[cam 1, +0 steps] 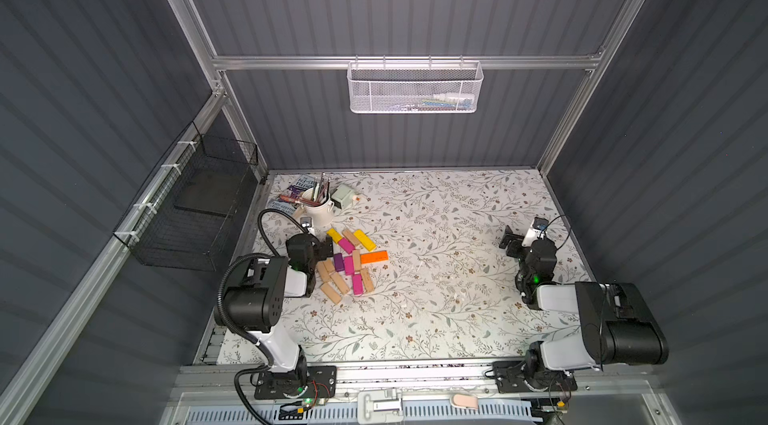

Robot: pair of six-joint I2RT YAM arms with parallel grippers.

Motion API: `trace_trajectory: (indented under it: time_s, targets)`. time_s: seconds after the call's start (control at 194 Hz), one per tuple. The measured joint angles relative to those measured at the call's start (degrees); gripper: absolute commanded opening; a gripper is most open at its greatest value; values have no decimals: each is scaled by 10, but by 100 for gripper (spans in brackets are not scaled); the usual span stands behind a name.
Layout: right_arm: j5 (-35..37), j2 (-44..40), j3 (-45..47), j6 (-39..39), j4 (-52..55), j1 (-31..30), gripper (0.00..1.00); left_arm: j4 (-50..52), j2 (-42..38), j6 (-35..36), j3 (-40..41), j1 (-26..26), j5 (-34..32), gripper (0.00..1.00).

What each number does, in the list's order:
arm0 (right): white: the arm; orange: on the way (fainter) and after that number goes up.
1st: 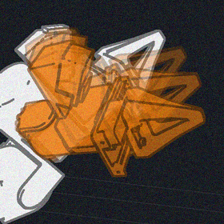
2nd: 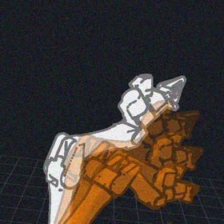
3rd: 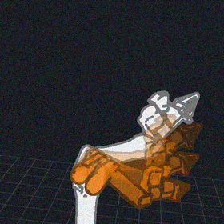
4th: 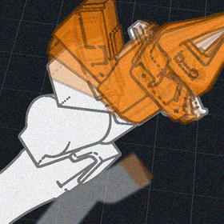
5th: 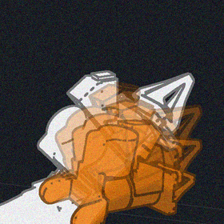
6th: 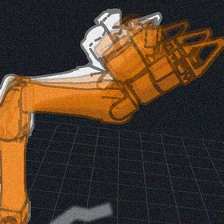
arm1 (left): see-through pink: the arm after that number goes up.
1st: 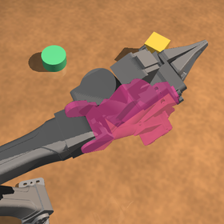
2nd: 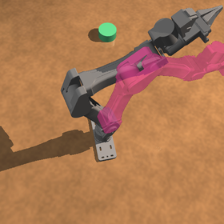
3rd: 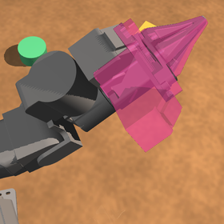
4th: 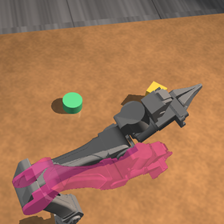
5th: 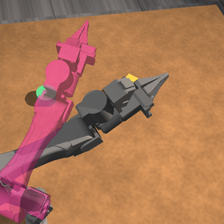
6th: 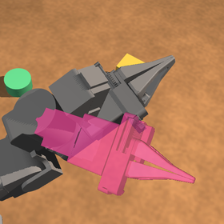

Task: Assemble the letter k with building blocks
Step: Pick up the building block from the center of the board.

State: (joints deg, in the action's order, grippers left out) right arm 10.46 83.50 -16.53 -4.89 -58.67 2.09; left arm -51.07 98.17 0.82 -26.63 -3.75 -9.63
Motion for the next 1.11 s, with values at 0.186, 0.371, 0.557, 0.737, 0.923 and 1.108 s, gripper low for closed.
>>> trace_trajectory:
  time_s: [0.186, 0.371, 0.557, 0.737, 0.923, 1.108]
  targets:
    - [-2, 0, 0, 0, 0, 0, 99, 0, 0, 0, 0, 0, 0, 100]
    - [-2, 0, 0, 0, 0, 0, 99, 0, 0, 0, 0, 0, 0, 100]
    - [-2, 0, 0, 0, -1, 0, 99, 0, 0, 0, 0, 0, 0, 100]
    - [-14, 0, 19, 3, -39, 0, 99, 0, 0, 0, 0, 0, 0, 100]
    - [-25, -1, 51, 7, -83, 0, 99, 1, -4, 0, 1, 0, -4, 100]
    - [-9, -79, 65, 6, -52, -4, 99, 71, -80, 0, -6, -25, -61, 100]
